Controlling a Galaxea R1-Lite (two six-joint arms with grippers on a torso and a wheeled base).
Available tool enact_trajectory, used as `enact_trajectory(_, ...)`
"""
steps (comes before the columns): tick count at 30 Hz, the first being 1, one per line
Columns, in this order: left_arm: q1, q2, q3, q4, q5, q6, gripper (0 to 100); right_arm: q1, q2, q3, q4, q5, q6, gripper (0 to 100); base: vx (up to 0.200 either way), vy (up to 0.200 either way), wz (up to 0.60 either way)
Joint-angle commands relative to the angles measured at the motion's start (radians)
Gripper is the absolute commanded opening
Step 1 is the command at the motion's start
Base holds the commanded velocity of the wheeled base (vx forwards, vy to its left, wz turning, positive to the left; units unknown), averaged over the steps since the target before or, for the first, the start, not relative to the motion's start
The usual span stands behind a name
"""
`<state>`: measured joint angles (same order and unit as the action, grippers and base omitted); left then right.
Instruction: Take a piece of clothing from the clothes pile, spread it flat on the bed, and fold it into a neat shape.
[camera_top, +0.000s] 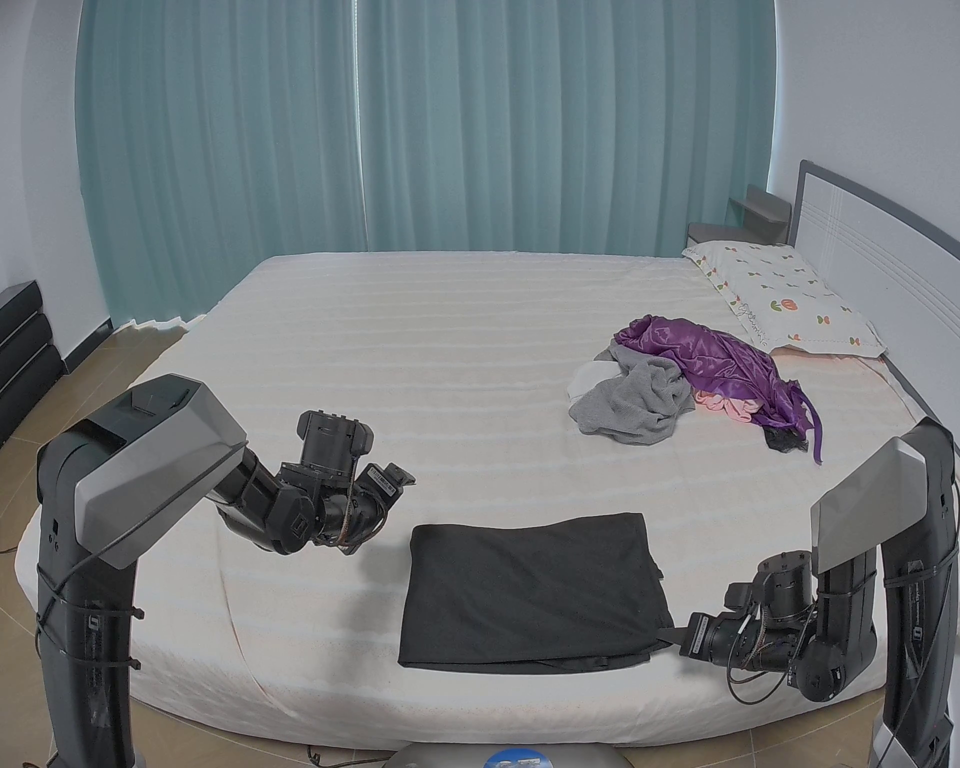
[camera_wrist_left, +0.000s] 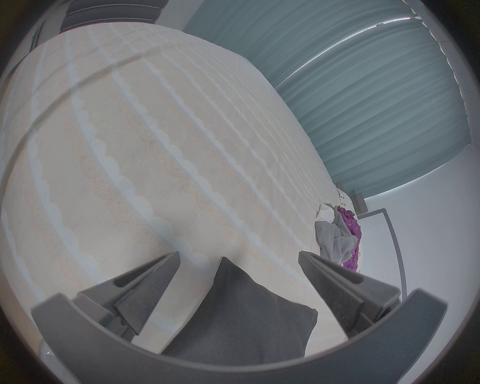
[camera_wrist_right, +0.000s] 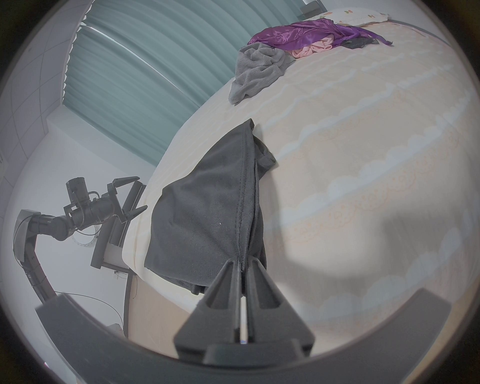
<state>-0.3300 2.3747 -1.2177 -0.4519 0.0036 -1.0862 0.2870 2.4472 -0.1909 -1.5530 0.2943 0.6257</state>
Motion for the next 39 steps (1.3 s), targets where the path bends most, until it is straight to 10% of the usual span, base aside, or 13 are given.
enact_trajectory(1,0.000,0.000,-0.002,-0.001,0.001,0.000,100,-0.002,0.006,0.001,-0.013,0.000,0.000,100,0.000,0.000,0.00)
enact_trajectory(39,-0.112,0.021,0.109,-0.001,0.044,0.259,100,-0.054,0.018,-0.098,-0.013,-0.003,0.098,100,0.000,0.000,0.00)
